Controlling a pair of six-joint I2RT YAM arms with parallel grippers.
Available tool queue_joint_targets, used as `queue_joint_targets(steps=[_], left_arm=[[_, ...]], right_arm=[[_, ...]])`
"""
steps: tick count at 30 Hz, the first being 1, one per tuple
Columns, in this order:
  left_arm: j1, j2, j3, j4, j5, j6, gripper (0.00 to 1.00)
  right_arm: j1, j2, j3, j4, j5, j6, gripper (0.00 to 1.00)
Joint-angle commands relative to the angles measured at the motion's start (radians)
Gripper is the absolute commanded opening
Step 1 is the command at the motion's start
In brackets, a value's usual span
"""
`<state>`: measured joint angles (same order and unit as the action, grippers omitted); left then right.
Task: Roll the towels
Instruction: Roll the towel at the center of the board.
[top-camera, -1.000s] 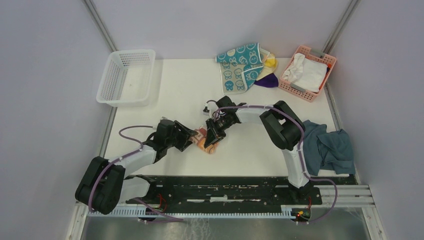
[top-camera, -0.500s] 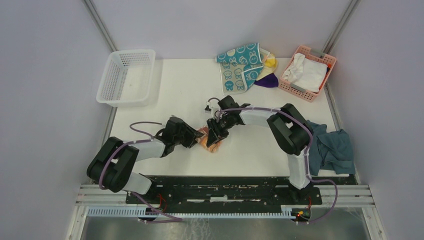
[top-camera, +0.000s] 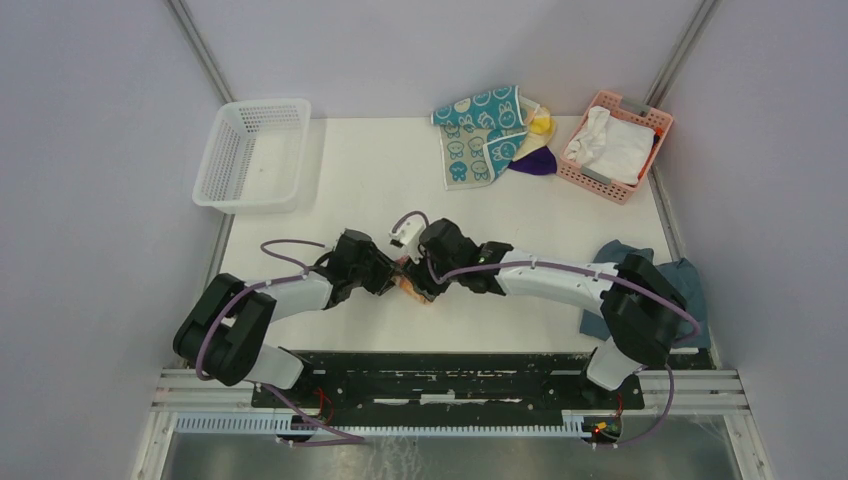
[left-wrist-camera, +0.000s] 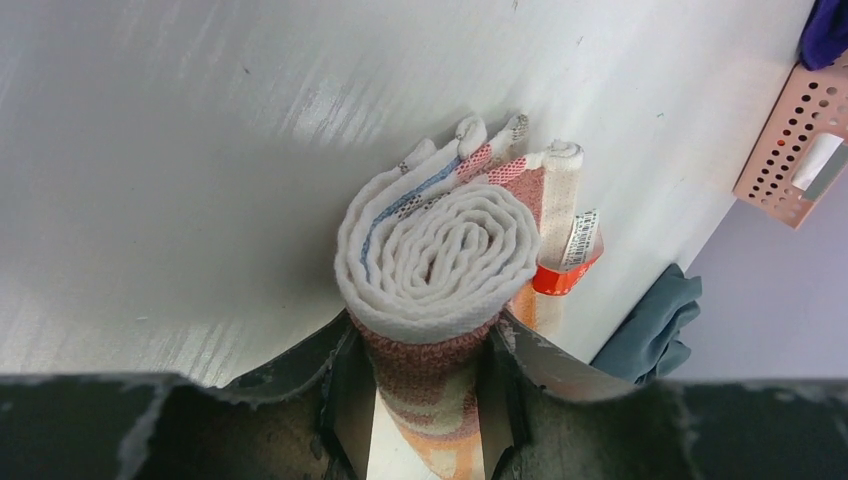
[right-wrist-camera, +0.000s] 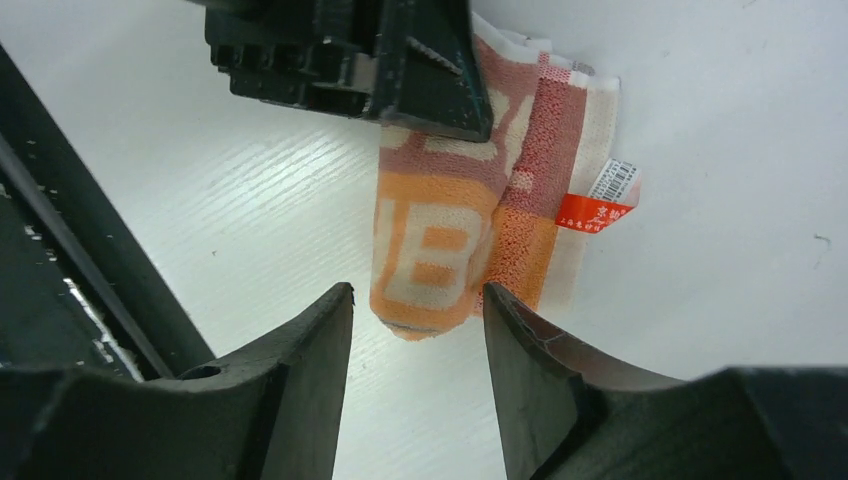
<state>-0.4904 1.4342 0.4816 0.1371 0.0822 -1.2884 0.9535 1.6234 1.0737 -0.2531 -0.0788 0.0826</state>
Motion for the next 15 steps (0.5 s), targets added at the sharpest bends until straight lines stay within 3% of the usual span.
queue_joint_targets(steps=[1, 15], left_arm=[[-0.004, -0.013, 0.004, -0.133, -0.072, 0.030, 0.44], [-0.006, -0.017, 0.001, -0.141, -0.076, 0.015, 0.45]], right_arm=[[0.097, -0.016, -0.031, 0.093, 0.240, -0.112, 0.58], [0.201, 0.195, -0.065, 0.139, 0.381, -0.177, 0.48]])
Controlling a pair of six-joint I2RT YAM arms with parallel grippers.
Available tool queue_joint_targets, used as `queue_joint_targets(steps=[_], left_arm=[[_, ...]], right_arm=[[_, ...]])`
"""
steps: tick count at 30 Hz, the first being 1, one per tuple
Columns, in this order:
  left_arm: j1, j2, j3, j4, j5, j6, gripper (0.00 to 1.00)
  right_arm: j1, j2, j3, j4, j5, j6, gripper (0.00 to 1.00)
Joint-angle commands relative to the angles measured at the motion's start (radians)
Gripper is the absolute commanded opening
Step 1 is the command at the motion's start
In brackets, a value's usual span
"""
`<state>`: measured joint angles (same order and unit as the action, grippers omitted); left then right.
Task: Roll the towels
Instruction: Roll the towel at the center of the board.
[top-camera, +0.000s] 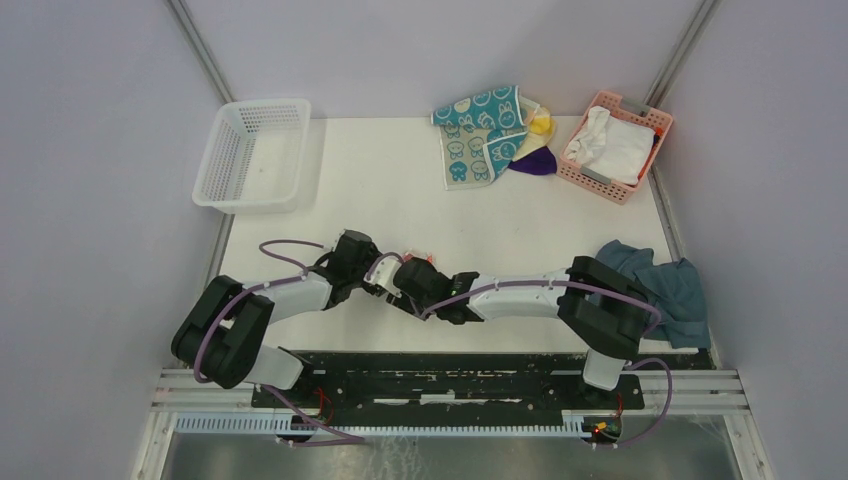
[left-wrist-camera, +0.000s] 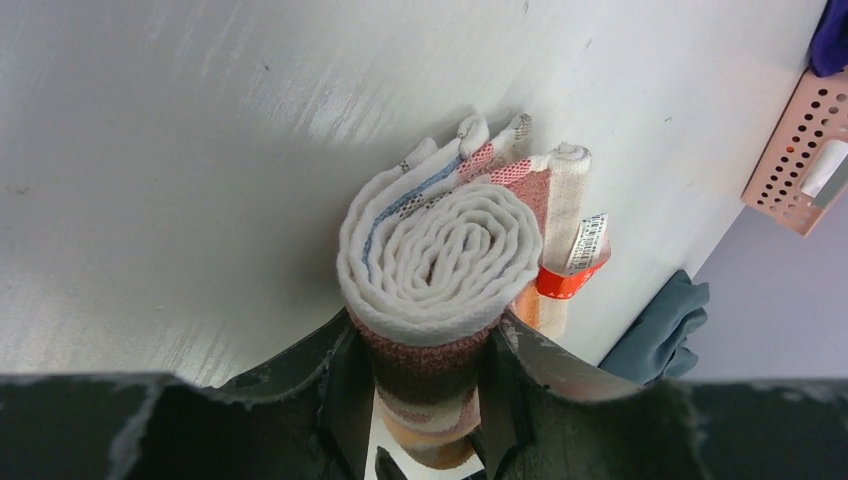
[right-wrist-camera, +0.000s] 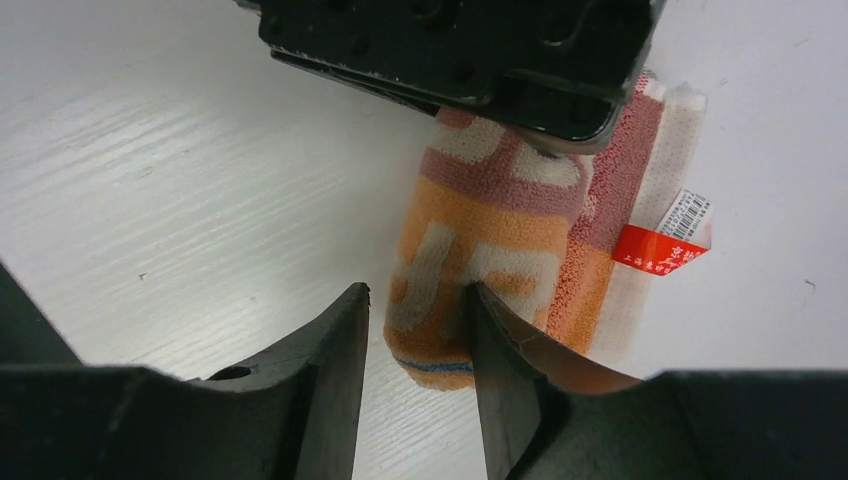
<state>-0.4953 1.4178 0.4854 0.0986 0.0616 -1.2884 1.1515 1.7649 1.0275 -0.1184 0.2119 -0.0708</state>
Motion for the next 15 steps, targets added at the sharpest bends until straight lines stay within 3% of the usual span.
queue_joint_targets(steps=[1, 10, 15], left_arm=[[0.000, -0.001, -0.004, -0.103, -0.057, 0.014, 0.45], [0.000, -0.007, -0.011, -0.114, -0.072, 0.010, 0.46], [-0.001, 0.012, -0.010, -0.114, -0.072, 0.024, 0.45]], right_arm=[[0.002, 0.065, -0.021, 0.000, 0.106, -0.022, 0.48], [0.001, 0.134, -0.028, -0.070, 0.226, 0.009, 0.49], [-0.035, 0.101, -0.034, -0.053, 0.180, 0.003, 0.52]])
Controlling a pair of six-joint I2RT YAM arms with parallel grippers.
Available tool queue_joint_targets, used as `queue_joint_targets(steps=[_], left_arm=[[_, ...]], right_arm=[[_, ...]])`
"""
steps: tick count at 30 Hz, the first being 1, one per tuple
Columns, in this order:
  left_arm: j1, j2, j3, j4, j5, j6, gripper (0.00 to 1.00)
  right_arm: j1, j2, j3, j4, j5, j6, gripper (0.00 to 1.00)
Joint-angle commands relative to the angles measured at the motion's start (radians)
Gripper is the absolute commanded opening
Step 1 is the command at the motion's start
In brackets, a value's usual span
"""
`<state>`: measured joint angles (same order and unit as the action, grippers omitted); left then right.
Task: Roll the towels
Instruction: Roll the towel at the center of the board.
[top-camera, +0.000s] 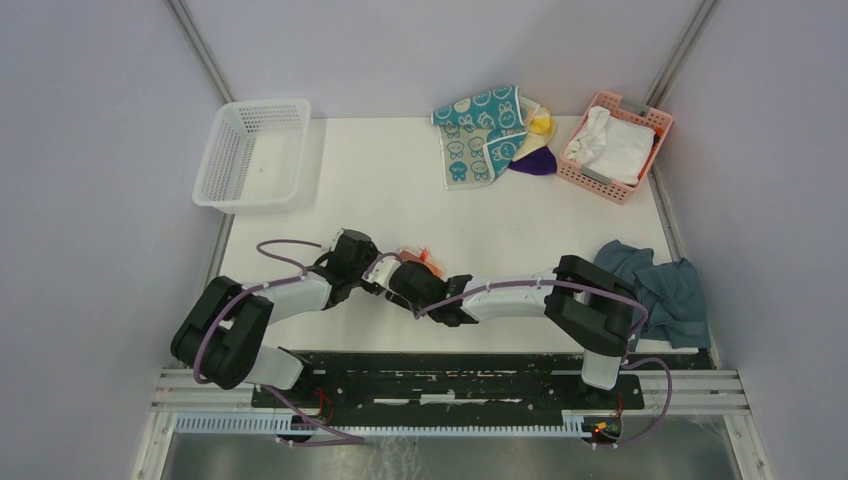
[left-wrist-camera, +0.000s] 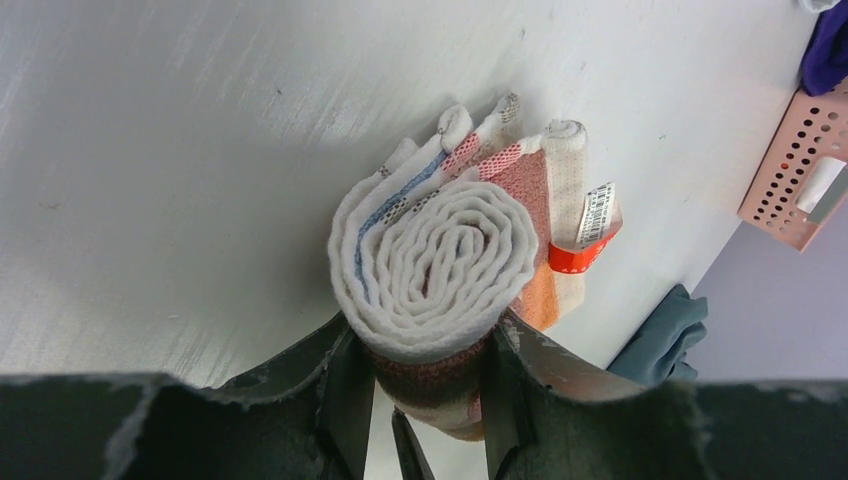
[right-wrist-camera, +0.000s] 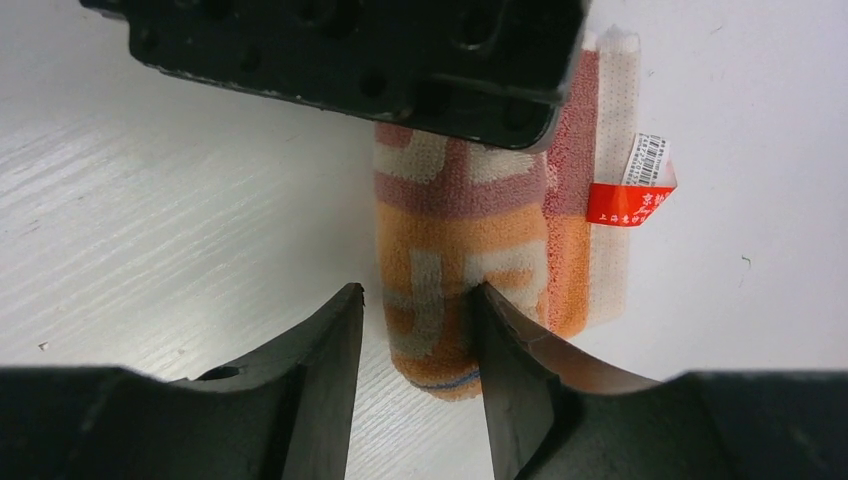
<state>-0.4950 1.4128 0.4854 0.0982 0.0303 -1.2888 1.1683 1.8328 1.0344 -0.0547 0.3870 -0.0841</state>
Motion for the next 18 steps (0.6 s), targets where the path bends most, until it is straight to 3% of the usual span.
queue_joint_targets(steps=[1, 11, 18], left_arm=[[-0.001, 0.021, -0.008, -0.114, -0.041, 0.028, 0.45], [0.032, 0.081, 0.037, -0.106, -0.026, 0.095, 0.47], [0.064, 0.102, 0.076, -0.105, -0.015, 0.136, 0.56]], right_arm=[[-0.066, 0.042, -0.033, -0.126, -0.005, 0.011, 0.52], [-0.131, 0.132, 0.017, -0.192, -0.062, -0.021, 0.47], [-0.173, 0.134, 0.085, -0.302, -0.276, 0.015, 0.10]])
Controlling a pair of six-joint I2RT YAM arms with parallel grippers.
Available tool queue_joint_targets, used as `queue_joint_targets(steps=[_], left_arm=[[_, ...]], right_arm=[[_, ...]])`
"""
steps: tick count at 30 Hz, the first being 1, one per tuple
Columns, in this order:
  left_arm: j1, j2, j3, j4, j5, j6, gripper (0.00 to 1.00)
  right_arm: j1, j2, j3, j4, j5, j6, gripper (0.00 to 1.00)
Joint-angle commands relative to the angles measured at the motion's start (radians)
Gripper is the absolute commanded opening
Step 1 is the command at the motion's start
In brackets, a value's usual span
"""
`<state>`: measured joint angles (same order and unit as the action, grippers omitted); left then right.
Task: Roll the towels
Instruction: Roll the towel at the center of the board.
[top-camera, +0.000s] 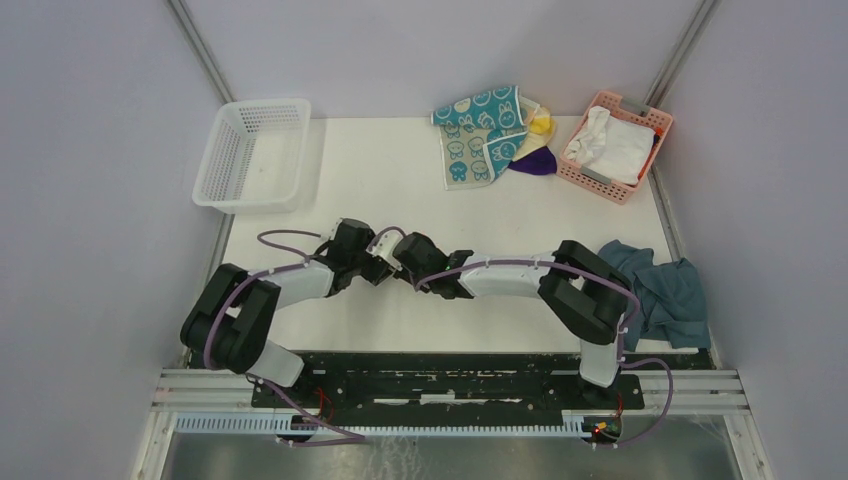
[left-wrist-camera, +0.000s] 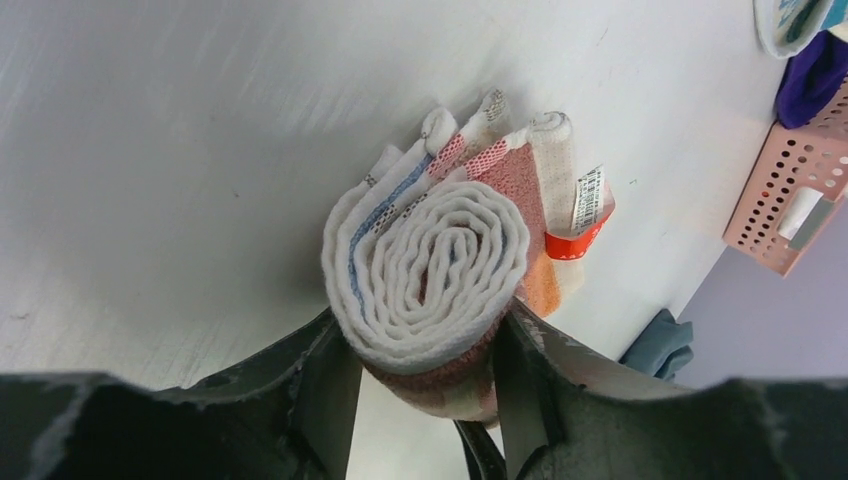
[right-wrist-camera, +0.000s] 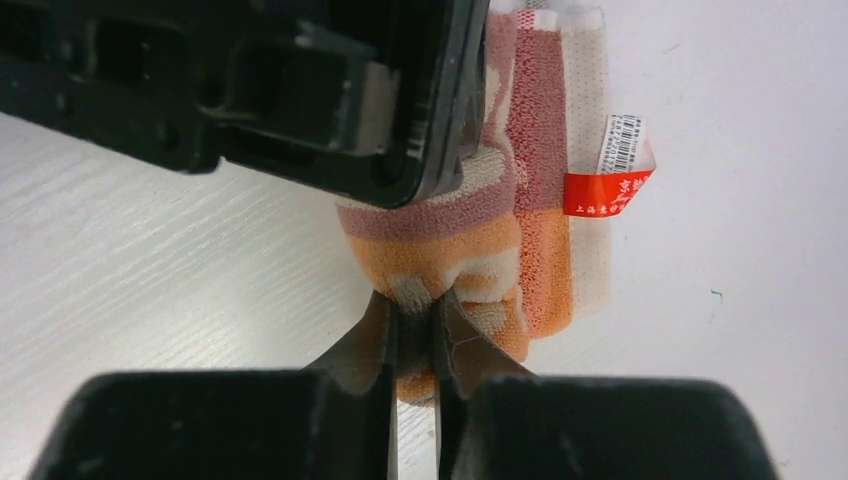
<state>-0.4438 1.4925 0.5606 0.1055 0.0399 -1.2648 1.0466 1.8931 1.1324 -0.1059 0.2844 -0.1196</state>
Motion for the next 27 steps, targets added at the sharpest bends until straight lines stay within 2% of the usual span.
queue_joint_targets(steps=[1, 6, 11, 18, 21, 27], left_arm=[[0.013, 0.010, 0.001, -0.114, -0.027, 0.113, 0.58], [0.017, -0.105, -0.019, -0.120, -0.068, 0.099, 0.64], [0.027, -0.253, -0.039, -0.163, -0.098, 0.090, 0.68], [0.028, -0.431, -0.108, -0.161, -0.100, 0.071, 0.70], [0.025, -0.440, -0.147, -0.099, -0.047, 0.055, 0.70], [0.010, -0.345, -0.220, 0.131, 0.053, 0.002, 0.69]], right_arm=[[-0.059, 0.068, 0.002, -0.273, -0.213, 0.064, 0.08], [-0.130, 0.068, 0.092, -0.377, -0.449, 0.137, 0.01], [-0.210, 0.122, 0.186, -0.455, -0.636, 0.189, 0.01], [-0.271, 0.205, 0.297, -0.508, -0.810, 0.284, 0.01], [-0.307, 0.228, 0.298, -0.457, -0.920, 0.363, 0.00], [-0.373, 0.289, 0.290, -0.348, -1.088, 0.505, 0.01]])
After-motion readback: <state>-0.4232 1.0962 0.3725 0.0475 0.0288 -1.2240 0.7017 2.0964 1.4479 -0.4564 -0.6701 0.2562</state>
